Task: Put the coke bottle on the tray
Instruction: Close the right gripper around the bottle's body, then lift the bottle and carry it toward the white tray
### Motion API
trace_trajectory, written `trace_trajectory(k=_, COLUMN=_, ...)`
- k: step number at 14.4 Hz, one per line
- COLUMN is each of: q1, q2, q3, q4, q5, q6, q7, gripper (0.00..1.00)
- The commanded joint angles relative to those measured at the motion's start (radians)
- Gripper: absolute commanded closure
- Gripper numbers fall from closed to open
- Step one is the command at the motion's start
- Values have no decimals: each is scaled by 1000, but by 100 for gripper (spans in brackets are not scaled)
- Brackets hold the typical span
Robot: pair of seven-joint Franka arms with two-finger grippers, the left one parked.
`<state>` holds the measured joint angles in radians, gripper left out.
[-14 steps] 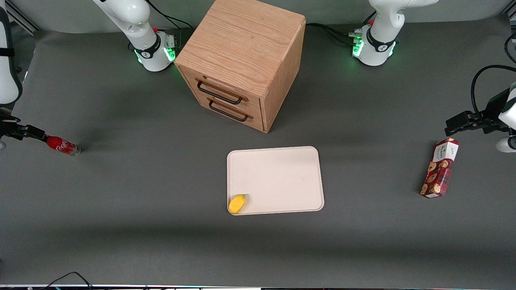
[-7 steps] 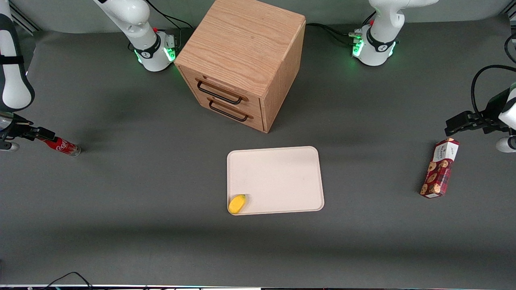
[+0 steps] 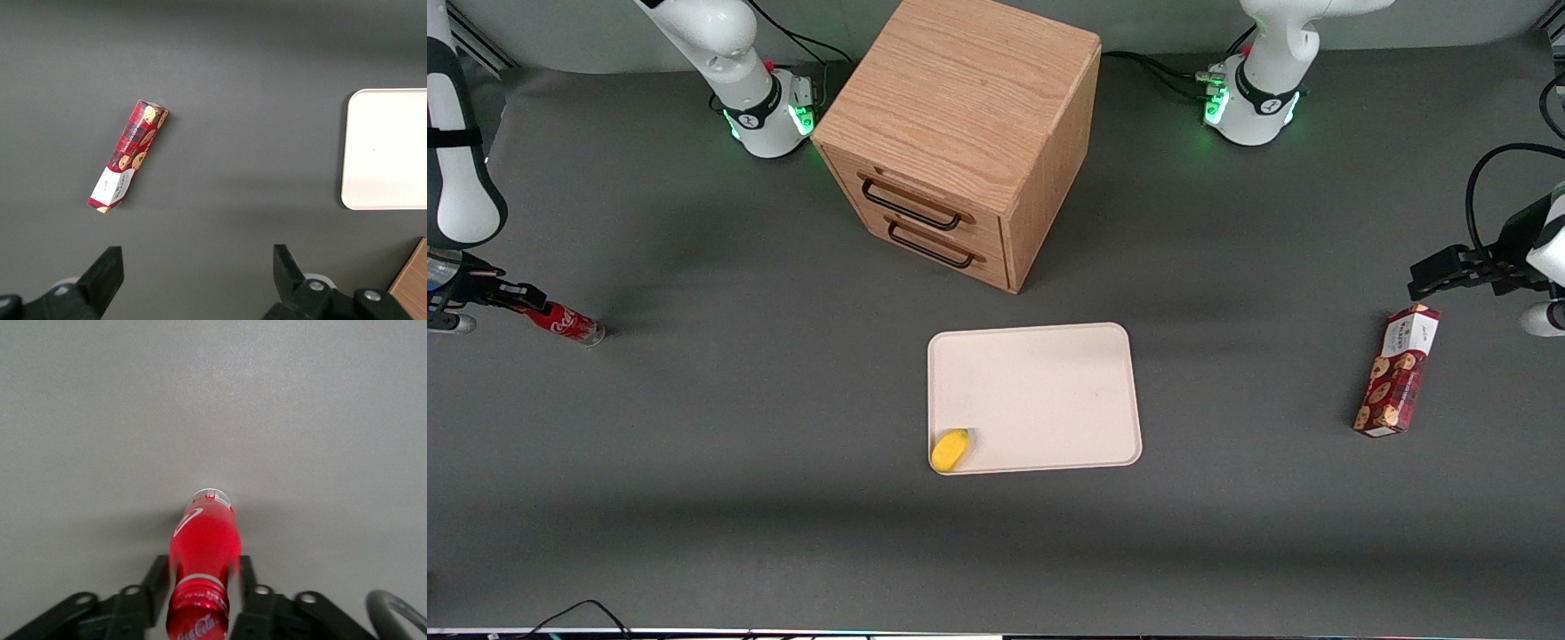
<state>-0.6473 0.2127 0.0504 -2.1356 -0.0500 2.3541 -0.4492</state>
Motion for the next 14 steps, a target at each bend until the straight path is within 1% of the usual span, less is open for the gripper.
trace_trajectory(k=1, q1=-5, q2=-1, q3=8, q4=-3, q5=-8, q6=11, q7=-17, gripper=100)
trace_trajectory(k=3, q1=3, q2=-12, q3=11, q4=17, q5=-8, q6=1, q7=-3, gripper=100)
trace_trajectory(k=4, q1=17, q2=-27, q3=12, q4=32, q5=-7, q6=-30, q7=4, gripper=100)
trace_trajectory(k=10, q1=130, q2=-118, q3=22, q4=296, q5=-22, q6=-454, q7=131, gripper=100)
trace_trajectory(k=12, q1=196, q2=-139, q3=25, q4=388, q5=-28, q6=-600, q7=220, gripper=100)
trace_trajectory(k=13, q1=233, q2=-142, q3=40, q4=445, q5=-46, q6=-681, q7=277, gripper=100)
trace_trajectory(k=14, q1=256, q2=-138, q3=78, q4=510, q5=-57, q6=-761, q7=349, gripper=100)
